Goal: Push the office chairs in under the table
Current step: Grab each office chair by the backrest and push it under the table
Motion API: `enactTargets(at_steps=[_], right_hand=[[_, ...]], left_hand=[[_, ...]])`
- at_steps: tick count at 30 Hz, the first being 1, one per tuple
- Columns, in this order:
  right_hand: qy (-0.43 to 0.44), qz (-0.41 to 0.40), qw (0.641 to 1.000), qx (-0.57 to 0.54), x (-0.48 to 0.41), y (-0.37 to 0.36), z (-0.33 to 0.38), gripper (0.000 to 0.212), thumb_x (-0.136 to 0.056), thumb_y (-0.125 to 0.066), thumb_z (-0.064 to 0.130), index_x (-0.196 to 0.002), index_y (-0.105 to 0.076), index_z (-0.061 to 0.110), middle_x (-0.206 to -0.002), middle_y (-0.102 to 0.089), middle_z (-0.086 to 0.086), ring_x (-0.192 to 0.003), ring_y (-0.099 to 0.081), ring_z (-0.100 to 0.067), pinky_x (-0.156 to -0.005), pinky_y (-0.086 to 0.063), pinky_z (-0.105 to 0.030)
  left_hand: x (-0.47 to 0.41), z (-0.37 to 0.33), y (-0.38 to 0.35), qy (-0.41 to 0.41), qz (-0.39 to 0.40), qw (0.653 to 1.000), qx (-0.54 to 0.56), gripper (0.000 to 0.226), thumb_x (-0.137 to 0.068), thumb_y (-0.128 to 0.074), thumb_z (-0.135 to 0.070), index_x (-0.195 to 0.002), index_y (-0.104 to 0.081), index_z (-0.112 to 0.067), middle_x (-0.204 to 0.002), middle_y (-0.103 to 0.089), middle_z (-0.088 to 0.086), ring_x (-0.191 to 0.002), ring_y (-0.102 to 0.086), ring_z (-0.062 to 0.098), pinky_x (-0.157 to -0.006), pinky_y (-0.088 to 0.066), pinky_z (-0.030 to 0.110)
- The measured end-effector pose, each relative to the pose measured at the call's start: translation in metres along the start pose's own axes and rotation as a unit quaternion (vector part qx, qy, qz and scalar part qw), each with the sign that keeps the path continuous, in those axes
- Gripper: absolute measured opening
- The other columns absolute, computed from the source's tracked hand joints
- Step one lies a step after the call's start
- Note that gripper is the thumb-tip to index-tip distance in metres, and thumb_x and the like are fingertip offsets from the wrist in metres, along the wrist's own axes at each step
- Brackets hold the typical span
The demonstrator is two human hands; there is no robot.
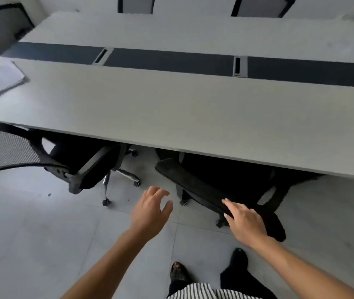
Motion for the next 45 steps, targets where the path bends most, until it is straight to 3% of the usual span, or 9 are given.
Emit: enactTargets(at_steps=[7,11,16,25,29,34,39,42,45], right_hand=[[-0.111,-0.005,0.988,-0.105,0.024,0.011,-0.077,0.049,-0.083,-0.046,0.067,-0.124,-0.058,0.043,-0.134,-0.055,0.021,-0.125,-0.05,-0.008,-0.102,-0.04,-0.031],[-0.181,-0.114,0.973,-0.092,0.022,0.013,-0.107,0.052,-0.082,-0.037,0.071,-0.093,-0.072,0.033,-0.102,-0.069,0.015,-0.099,-0.061,-0.011,-0.079,-0.046,-0.03],[-0.2,-0.214,0.956,-0.011,0.001,0.014,-0.114,0.051,-0.082,-0.037,0.061,-0.064,-0.068,0.026,-0.068,-0.066,0.007,-0.068,-0.063,-0.021,-0.053,-0.033,-0.024],[-0.152,-0.245,0.957,0.023,-0.048,0.046,-0.184,0.049,-0.08,-0.037,0.053,-0.059,-0.066,0.021,-0.063,-0.065,0.004,-0.062,-0.063,-0.025,-0.048,-0.03,-0.022],[-0.124,-0.246,0.961,0.027,-0.048,0.044,-0.194,0.047,-0.081,-0.037,0.05,-0.062,-0.068,0.02,-0.067,-0.067,0.004,-0.062,-0.064,-0.026,-0.049,-0.041,-0.026],[-0.123,-0.169,0.977,0.032,-0.055,0.053,-0.19,0.039,-0.084,-0.04,0.046,-0.075,-0.072,0.026,-0.083,-0.071,0.006,-0.076,-0.064,-0.022,-0.06,-0.043,-0.029],[-0.105,0.025,0.985,-0.133,-0.075,0.062,-0.155,0.017,-0.087,-0.056,0.047,-0.095,-0.066,0.035,-0.093,-0.065,0.016,-0.087,-0.06,-0.01,-0.068,-0.045,-0.026],[-0.04,0.065,0.973,-0.218,-0.088,0.07,-0.11,0.011,-0.086,-0.062,0.041,-0.093,-0.066,0.035,-0.095,-0.068,0.015,-0.092,-0.063,-0.007,-0.083,-0.05,-0.029],[0.021,0.109,0.955,-0.274,-0.088,0.079,-0.057,0.012,-0.086,-0.066,0.033,-0.097,-0.07,0.029,-0.094,-0.07,0.012,-0.093,-0.064,-0.004,-0.084,-0.048,-0.024]], left_hand=[[-0.057,-0.006,-0.048,-0.083,0.053,0.989,-0.113,0.043,-0.093,-0.035,-0.047,-0.12,-0.059,-0.023,-0.13,-0.054,0.0,-0.128,-0.041,0.022,-0.107,-0.03,0.039],[-0.054,-0.011,-0.075,-0.078,0.021,0.99,-0.113,0.047,-0.089,-0.027,-0.048,-0.095,-0.067,-0.024,-0.106,-0.066,-0.005,-0.119,-0.049,0.025,-0.091,-0.041,0.042],[-0.068,-0.021,-0.085,-0.054,-0.024,0.993,-0.099,0.042,-0.09,-0.03,-0.043,-0.081,-0.065,-0.022,-0.093,-0.067,-0.003,-0.108,-0.052,0.028,-0.081,-0.042,0.042],[-0.105,-0.07,-0.111,-0.06,0.041,0.989,-0.13,0.044,-0.092,-0.024,-0.049,-0.088,-0.061,-0.026,-0.1,-0.063,-0.006,-0.114,-0.049,0.027,-0.086,-0.043,0.04],[-0.102,-0.075,-0.115,-0.063,0.037,0.989,-0.13,0.042,-0.092,-0.025,-0.048,-0.09,-0.061,-0.027,-0.101,-0.063,-0.007,-0.113,-0.05,0.026,-0.086,-0.044,0.039],[-0.106,-0.074,-0.111,-0.034,0.036,0.994,-0.1,0.046,-0.09,-0.027,-0.051,-0.1,-0.063,-0.024,-0.11,-0.063,-0.006,-0.12,-0.046,0.024,-0.089,-0.044,0.04],[-0.094,-0.065,-0.072,0.015,0.079,0.996,0.03,0.038,-0.092,-0.048,-0.041,-0.122,-0.058,-0.021,-0.134,-0.053,-0.006,-0.135,-0.033,0.013,-0.105,-0.036,0.034],[-0.063,-0.053,-0.032,0.081,0.066,0.987,0.126,0.037,-0.09,-0.051,-0.043,-0.121,-0.057,-0.025,-0.123,-0.058,-0.008,-0.116,-0.051,0.01,-0.099,-0.044,0.03],[-0.009,-0.023,0.005,0.176,0.035,0.96,0.216,0.032,-0.089,-0.054,-0.042,-0.115,-0.06,-0.025,-0.108,-0.067,-0.006,-0.098,-0.062,0.007,-0.089,-0.052,0.031]])
Point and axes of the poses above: each hand's wrist, its own x-axis away from the middle knuckle, its own y-axis out of the back of the hand, z = x × y, the point moved 1 cm from there along -x, towards the middle knuckle
